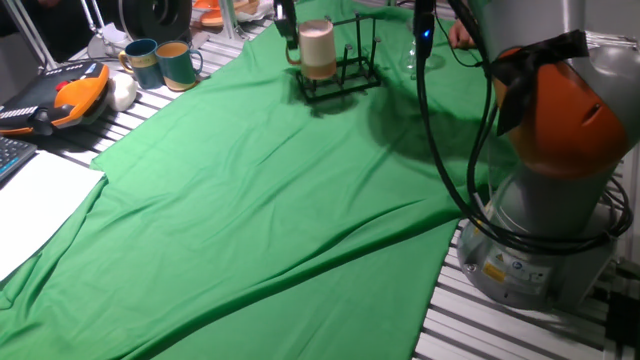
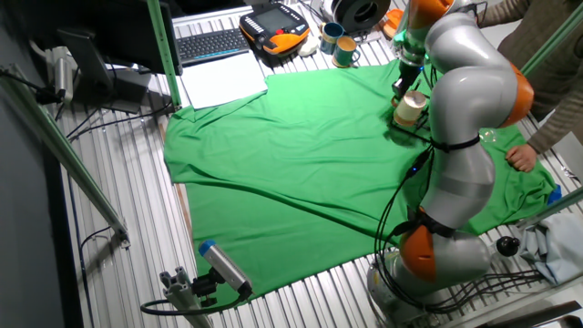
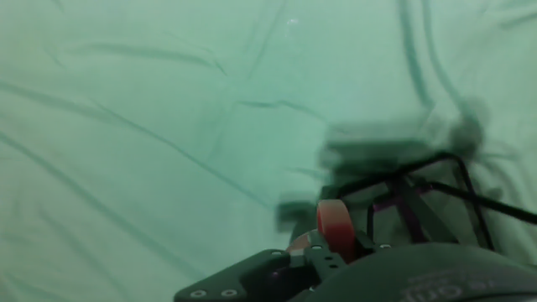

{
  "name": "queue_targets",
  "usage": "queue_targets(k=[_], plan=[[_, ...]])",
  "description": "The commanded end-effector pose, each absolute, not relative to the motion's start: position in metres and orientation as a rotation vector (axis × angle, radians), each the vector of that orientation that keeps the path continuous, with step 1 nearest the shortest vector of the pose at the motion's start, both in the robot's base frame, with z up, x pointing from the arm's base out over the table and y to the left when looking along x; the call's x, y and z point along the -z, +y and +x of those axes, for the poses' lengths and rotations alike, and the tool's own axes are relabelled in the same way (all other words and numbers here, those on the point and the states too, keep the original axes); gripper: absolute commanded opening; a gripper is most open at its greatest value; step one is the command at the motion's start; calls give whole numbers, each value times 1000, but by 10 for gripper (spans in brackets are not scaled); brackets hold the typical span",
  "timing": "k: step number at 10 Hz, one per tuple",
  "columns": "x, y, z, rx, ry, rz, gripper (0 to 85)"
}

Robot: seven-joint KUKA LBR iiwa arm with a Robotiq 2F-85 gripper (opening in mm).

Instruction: Take the cup off the cup rack

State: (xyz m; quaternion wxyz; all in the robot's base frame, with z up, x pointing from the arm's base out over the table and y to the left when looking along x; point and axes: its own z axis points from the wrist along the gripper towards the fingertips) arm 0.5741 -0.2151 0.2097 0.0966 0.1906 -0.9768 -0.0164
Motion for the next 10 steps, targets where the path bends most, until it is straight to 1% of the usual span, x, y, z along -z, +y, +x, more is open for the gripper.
queue_targets(k=[1, 3, 5, 7, 10], plan=[[-277, -211, 573, 31, -2888, 547, 0], [-294, -204, 569, 36, -2877, 507, 0], [-295, -185, 562, 46, -2898, 435, 0], [-279, -160, 556, 40, -2935, 366, 0], [-242, -124, 541, -4, -3016, 271, 0]])
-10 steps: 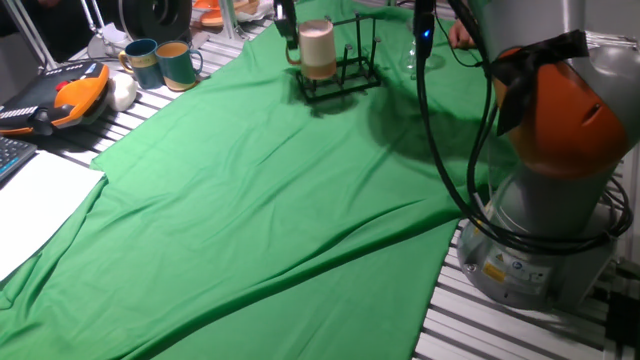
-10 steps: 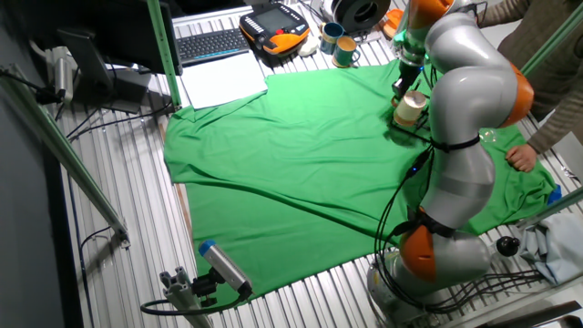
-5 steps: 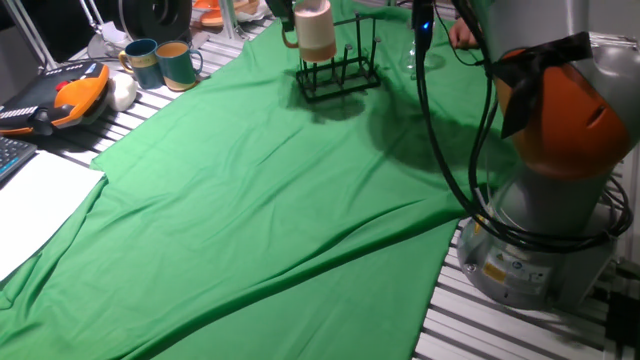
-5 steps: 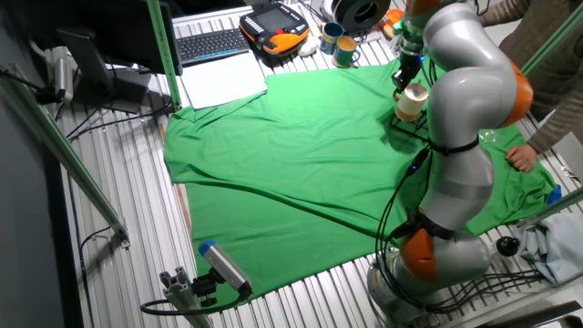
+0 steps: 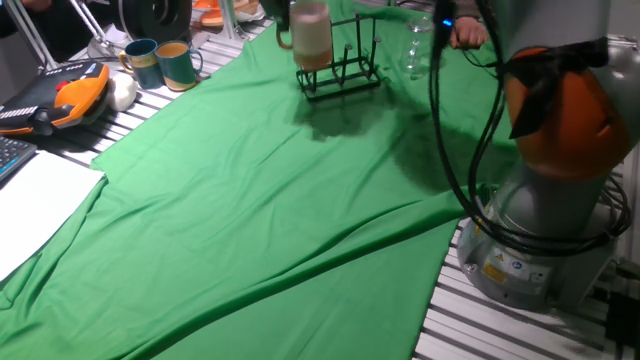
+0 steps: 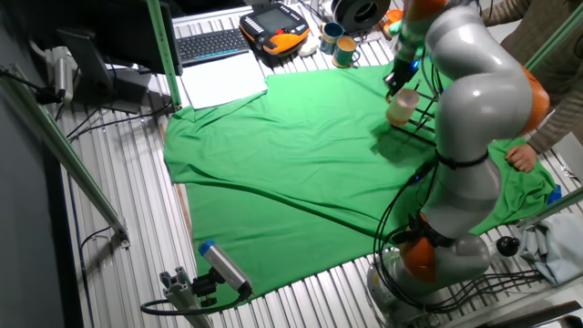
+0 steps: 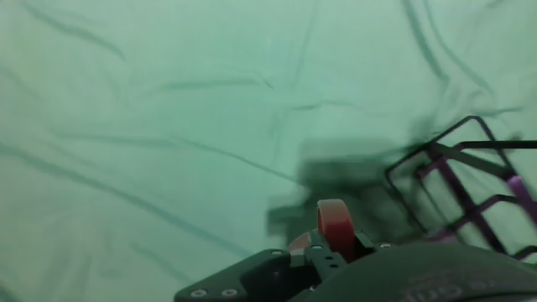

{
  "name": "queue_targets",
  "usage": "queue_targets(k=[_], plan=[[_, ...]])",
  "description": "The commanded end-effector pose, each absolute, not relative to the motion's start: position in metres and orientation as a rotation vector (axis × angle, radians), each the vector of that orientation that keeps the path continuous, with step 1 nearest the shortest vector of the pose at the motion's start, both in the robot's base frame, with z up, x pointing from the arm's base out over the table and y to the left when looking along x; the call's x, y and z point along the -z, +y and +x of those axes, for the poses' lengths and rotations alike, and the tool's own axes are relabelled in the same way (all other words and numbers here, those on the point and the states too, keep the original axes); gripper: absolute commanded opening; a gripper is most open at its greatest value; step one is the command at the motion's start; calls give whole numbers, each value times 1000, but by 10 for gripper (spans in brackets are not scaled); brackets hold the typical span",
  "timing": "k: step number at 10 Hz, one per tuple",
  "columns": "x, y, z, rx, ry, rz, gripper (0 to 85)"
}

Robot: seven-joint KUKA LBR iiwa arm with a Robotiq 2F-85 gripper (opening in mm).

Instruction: Take the cup off the cup rack

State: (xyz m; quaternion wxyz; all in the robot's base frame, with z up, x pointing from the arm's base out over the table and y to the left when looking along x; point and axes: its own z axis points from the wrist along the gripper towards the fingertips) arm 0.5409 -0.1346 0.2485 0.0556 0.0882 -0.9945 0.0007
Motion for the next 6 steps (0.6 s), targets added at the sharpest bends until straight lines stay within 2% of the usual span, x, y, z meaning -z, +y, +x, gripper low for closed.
queue_targets(k=[1, 6], plan=[[-231, -118, 539, -1, -3026, 258, 0], [-158, -97, 538, 10, -3111, 233, 0]])
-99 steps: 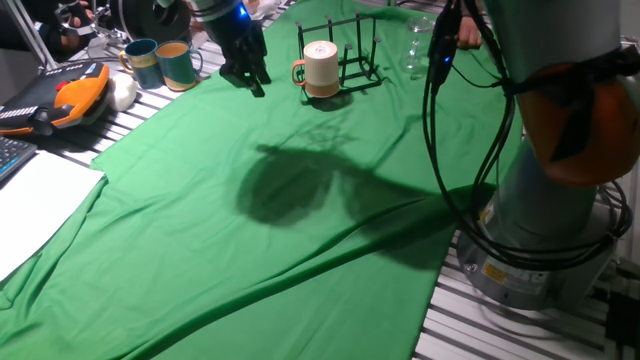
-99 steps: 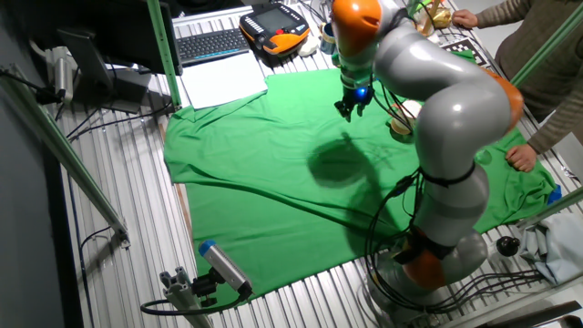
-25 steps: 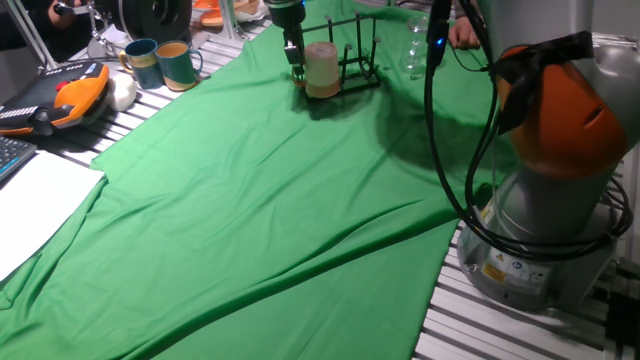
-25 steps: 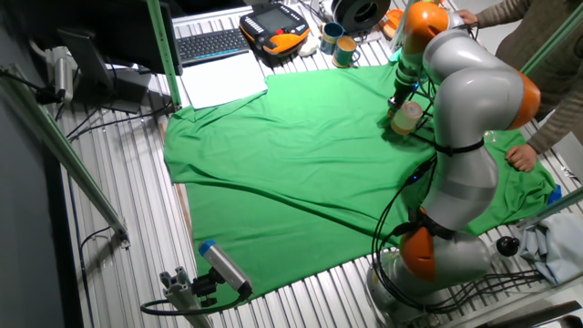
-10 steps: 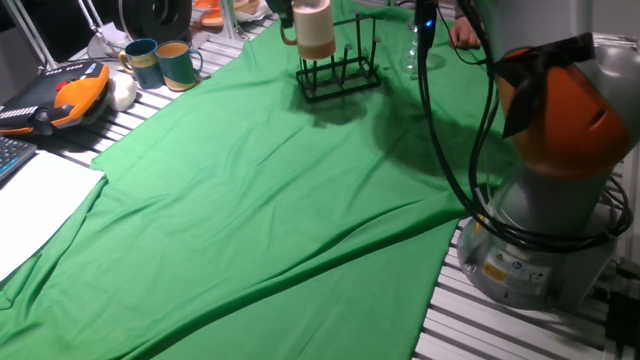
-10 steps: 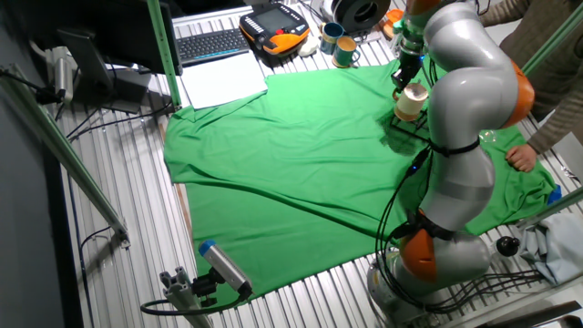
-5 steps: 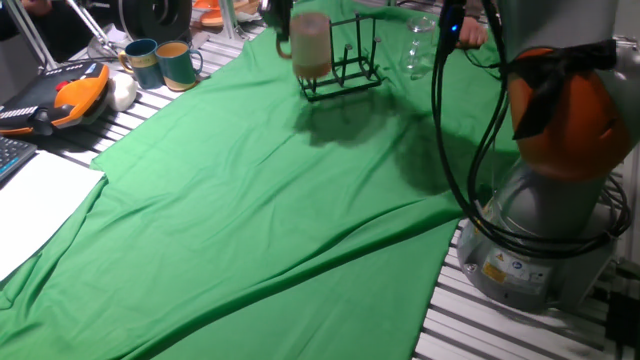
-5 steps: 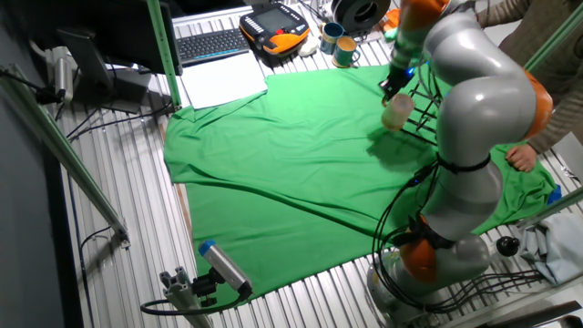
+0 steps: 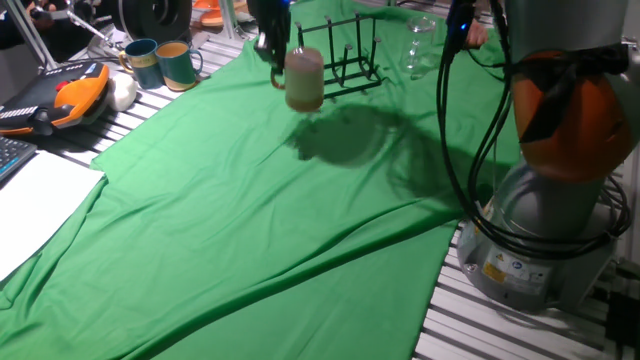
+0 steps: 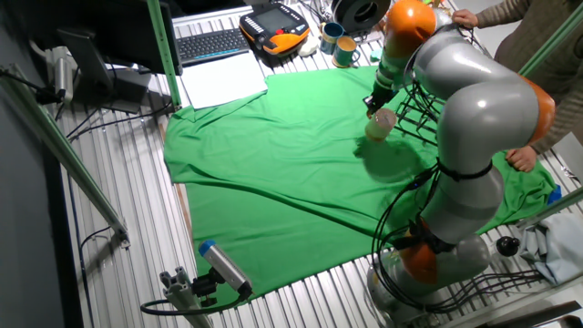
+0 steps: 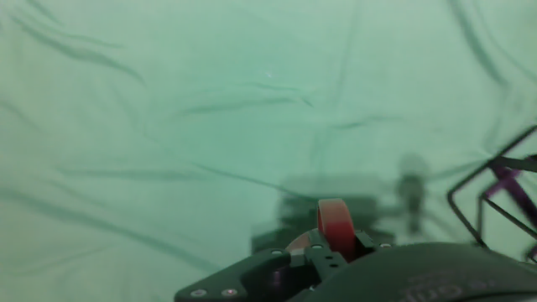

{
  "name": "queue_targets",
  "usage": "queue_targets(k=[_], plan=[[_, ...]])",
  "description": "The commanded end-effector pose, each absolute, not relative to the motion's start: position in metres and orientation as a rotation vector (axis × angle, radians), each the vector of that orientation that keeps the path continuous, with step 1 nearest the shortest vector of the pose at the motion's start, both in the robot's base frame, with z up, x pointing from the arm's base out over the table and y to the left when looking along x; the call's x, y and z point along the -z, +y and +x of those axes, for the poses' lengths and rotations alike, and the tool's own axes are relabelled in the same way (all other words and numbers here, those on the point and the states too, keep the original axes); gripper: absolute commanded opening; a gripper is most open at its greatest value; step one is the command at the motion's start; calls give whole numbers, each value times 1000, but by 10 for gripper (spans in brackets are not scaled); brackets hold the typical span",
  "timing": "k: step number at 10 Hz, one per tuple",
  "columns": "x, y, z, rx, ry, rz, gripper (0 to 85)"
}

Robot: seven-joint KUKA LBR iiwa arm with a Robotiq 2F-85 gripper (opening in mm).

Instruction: Take the cup off the cup rack

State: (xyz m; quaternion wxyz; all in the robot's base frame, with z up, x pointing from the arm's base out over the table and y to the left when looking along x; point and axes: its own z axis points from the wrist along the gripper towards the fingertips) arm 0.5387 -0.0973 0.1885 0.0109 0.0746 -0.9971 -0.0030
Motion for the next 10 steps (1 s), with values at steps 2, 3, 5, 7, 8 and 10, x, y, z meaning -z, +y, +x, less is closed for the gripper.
queue_targets(k=[2, 3, 5, 7, 8, 10], plan=[[-144, -92, 543, 24, -3092, 227, 0], [-137, -92, 544, 32, -3075, 224, 0], [-125, -91, 545, 46, -3083, 234, 0], [-119, -91, 546, 20, -3084, 238, 0], [-115, -92, 546, 17, -3084, 238, 0], [-110, -92, 545, -4, -3086, 224, 170]])
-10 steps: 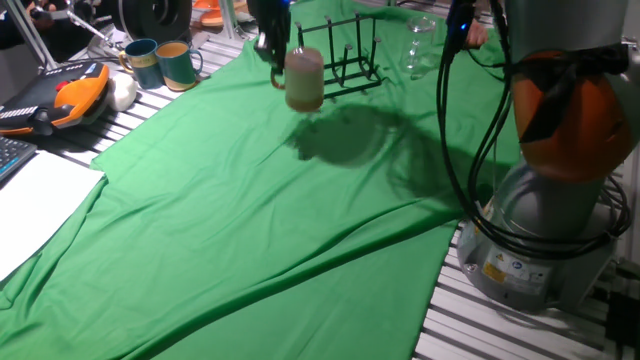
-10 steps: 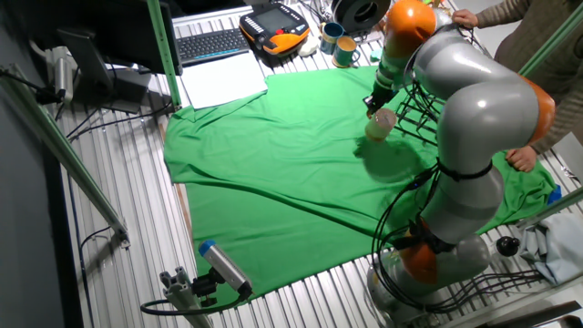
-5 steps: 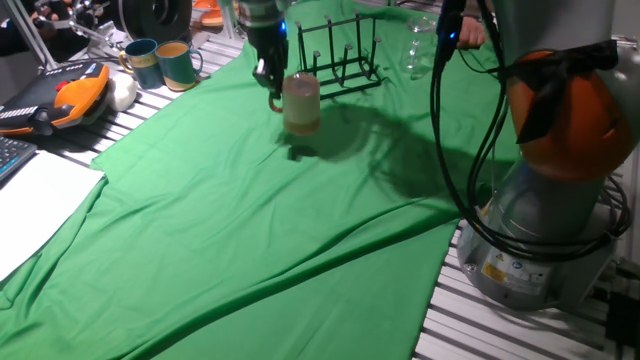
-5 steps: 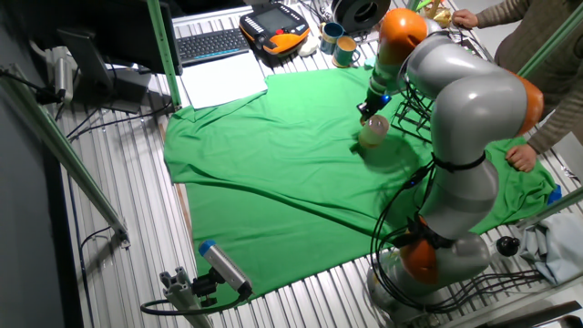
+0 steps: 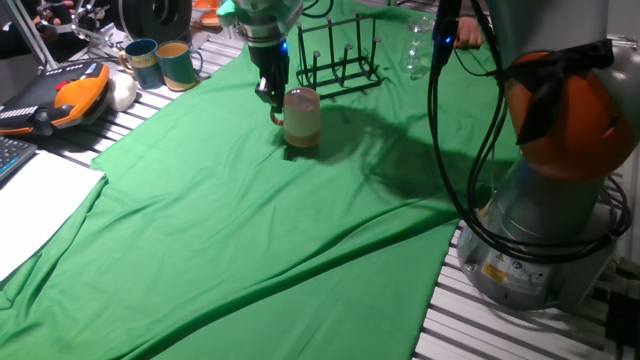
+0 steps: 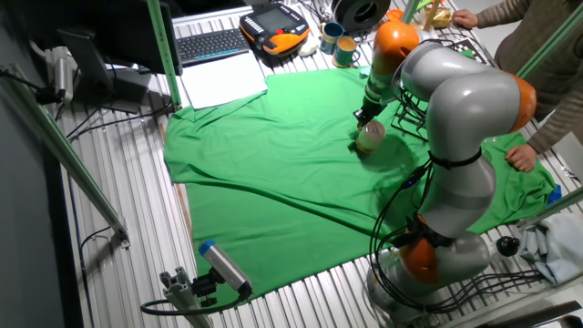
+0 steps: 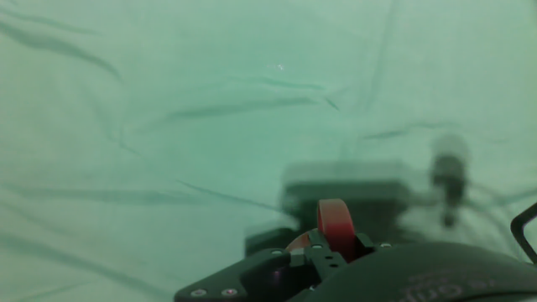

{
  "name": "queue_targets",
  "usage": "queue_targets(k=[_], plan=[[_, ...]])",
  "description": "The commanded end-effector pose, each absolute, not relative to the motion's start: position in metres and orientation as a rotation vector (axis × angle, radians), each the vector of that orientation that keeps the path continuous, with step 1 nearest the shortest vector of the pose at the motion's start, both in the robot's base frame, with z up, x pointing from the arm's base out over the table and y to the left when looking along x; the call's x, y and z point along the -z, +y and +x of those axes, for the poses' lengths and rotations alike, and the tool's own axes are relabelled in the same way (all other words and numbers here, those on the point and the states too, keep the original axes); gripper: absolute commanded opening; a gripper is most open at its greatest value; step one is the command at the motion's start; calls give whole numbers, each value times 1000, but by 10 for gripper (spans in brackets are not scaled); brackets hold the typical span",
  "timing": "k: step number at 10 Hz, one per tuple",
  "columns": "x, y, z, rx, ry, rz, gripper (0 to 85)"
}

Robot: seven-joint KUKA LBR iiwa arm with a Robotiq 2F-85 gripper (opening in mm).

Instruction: Take the cup off the cup rack

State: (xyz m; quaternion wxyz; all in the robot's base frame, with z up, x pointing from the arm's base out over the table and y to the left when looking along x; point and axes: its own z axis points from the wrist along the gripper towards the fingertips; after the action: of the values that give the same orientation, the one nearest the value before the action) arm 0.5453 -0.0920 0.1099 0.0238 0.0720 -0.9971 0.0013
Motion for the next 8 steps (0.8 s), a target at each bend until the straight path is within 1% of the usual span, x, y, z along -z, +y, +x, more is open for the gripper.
queue_targets(k=[1, 3, 4, 5, 8], plan=[[-109, -92, 544, -23, -3077, 191, 340], [-103, -91, 542, -25, -3059, 155, 340], [-104, -91, 542, -13, -3062, 158, 510], [-115, -90, 544, -34, -3055, 154, 510], [-171, -88, 544, -85, -3027, 142, 510]])
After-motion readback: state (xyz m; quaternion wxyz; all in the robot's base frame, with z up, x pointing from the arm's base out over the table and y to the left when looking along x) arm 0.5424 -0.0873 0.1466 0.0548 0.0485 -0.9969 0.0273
